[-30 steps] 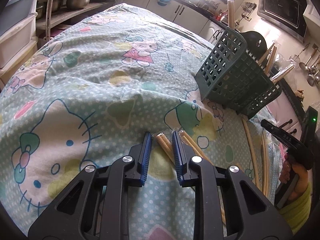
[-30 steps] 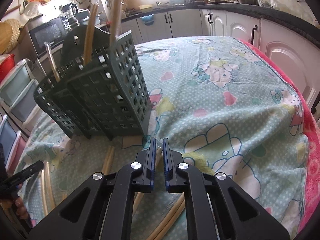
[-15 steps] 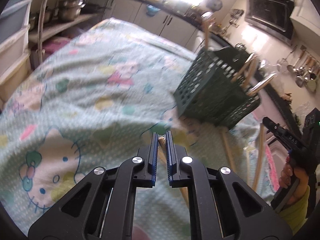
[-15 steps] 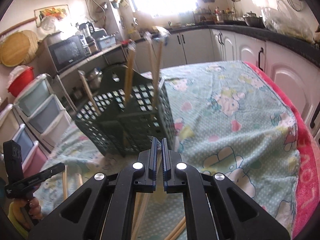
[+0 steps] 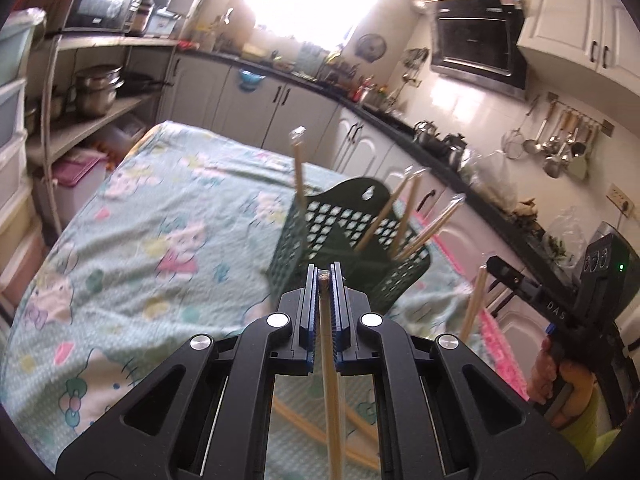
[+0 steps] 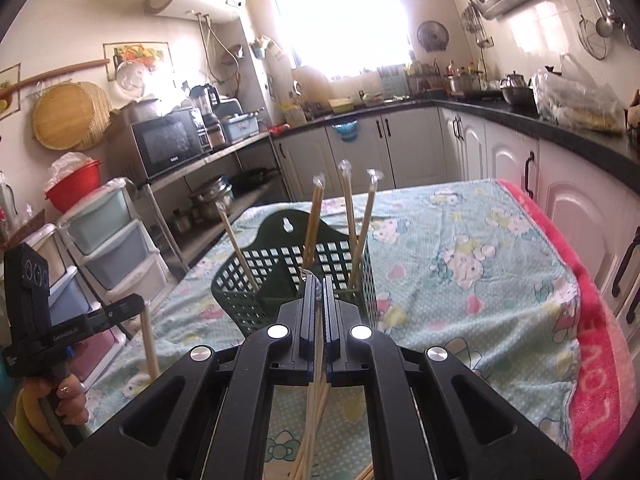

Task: Organize utensils
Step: 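Lift the chopstick with the left gripper and carry it over the caddy, then lower the chopstick into the caddy and open the left gripper, then pull the open left gripper back toward the loose chopsticks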

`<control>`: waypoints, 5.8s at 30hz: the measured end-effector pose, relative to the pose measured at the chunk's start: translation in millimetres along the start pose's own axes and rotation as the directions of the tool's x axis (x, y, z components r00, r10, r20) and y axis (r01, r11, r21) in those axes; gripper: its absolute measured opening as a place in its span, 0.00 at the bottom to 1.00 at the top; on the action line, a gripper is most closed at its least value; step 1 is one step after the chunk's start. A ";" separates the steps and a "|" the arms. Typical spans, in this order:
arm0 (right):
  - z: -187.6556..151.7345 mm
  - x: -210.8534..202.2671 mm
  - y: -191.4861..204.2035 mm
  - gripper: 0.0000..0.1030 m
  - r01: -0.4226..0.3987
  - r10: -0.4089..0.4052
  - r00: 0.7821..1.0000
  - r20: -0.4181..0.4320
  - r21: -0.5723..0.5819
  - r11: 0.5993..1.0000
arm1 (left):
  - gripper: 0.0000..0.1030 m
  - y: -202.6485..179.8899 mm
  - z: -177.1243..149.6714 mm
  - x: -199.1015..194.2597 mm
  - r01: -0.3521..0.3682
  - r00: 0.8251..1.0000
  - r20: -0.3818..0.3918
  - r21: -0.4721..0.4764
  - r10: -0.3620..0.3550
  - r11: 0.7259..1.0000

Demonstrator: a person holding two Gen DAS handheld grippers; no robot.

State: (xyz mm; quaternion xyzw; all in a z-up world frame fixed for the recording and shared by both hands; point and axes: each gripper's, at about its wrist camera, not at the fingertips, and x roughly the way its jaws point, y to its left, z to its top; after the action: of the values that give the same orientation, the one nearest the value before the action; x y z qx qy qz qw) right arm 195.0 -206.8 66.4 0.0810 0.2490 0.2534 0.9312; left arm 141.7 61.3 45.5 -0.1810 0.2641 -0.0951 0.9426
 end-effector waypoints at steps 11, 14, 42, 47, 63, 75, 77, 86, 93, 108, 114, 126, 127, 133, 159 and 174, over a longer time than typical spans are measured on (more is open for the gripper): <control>3.8 -23.1 9.8 0.03 0.012 -0.009 0.998 0.069 -0.045 0.999 | 0.03 -29.2 15.9 -2.8 0.049 0.998 0.038 0.053 -0.051 0.997; 6.8 -26.2 11.2 0.03 0.010 -0.006 0.997 0.083 -0.046 0.999 | 0.03 -36.6 20.5 -1.6 0.059 0.997 0.043 0.066 -0.062 0.996; 59.0 -28.1 41.3 0.02 -0.057 0.076 0.984 0.164 -0.118 0.991 | 0.03 -73.6 76.0 1.0 0.081 0.983 0.153 0.143 -0.103 0.986; 73.8 -23.7 50.4 0.02 -0.068 0.093 0.979 0.183 -0.139 0.988 | 0.03 -69.5 89.4 2.4 0.068 0.980 0.176 0.130 -0.091 0.989; 125.8 -14.1 77.6 0.02 -0.084 0.139 0.952 0.272 -0.203 0.976 | 0.03 -63.4 141.0 -4.8 0.005 0.958 0.284 0.129 -0.042 0.992; 138.2 12.0 79.6 0.02 -0.087 0.146 0.943 0.300 -0.199 0.976 | 0.03 -51.0 152.0 15.1 -0.060 0.951 0.310 0.122 0.019 0.991; 139.1 17.5 78.3 0.02 -0.091 0.146 0.943 0.300 -0.190 0.977 | 0.03 -47.6 150.0 20.3 -0.068 0.953 0.303 0.120 0.029 0.991; 134.8 39.7 69.2 0.02 -0.090 0.136 0.943 0.304 -0.163 0.983 | 0.03 -38.0 141.0 40.1 -0.103 0.955 0.289 0.110 0.068 0.988; 125.8 61.4 62.7 0.02 -0.077 0.117 0.952 0.284 -0.148 0.986 | 0.03 -37.6 146.1 40.4 -0.098 0.948 0.311 0.103 0.061 0.990; 101.8 93.3 46.4 0.02 -0.053 0.077 0.970 0.232 -0.108 0.993 | 0.03 -34.0 139.9 59.9 -0.123 0.946 0.314 0.112 0.082 0.986; 87.4 98.0 39.0 0.03 -0.045 0.059 0.976 0.210 -0.070 0.997 | 0.03 -25.6 125.2 72.8 -0.136 0.950 0.297 0.118 0.096 0.984; 66.4 83.6 26.4 0.22 -0.022 0.027 0.983 0.181 -0.031 0.999 | 0.03 -14.1 94.3 90.4 -0.150 0.967 0.225 0.120 0.121 0.981; 65.6 82.2 25.7 0.22 -0.021 0.025 0.983 0.180 -0.027 0.999 | 0.03 -13.3 93.5 90.7 -0.150 0.968 0.220 0.119 0.122 0.981; 59.7 74.1 21.2 0.35 -0.016 0.017 0.988 0.151 -0.013 1.000 | 0.03 -10.7 87.0 88.5 -0.140 0.974 0.192 0.104 0.118 0.985; 27.9 42.7 10.2 0.59 0.061 -0.057 0.994 0.094 -0.045 0.997 | 0.90 -17.8 48.2 41.0 -0.090 0.988 0.136 0.085 0.078 0.992; 10.0 23.8 15.3 0.62 0.055 -0.049 0.997 0.065 -0.095 0.994 | 0.90 -2.6 24.4 23.6 -0.134 0.986 0.105 0.047 0.128 0.990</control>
State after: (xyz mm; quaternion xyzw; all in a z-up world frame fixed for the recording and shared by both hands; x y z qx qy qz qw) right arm 211.2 -181.7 69.2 0.0372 0.2090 0.2380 0.9478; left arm 174.3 59.6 55.0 -0.1424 0.2245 -0.0308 0.9635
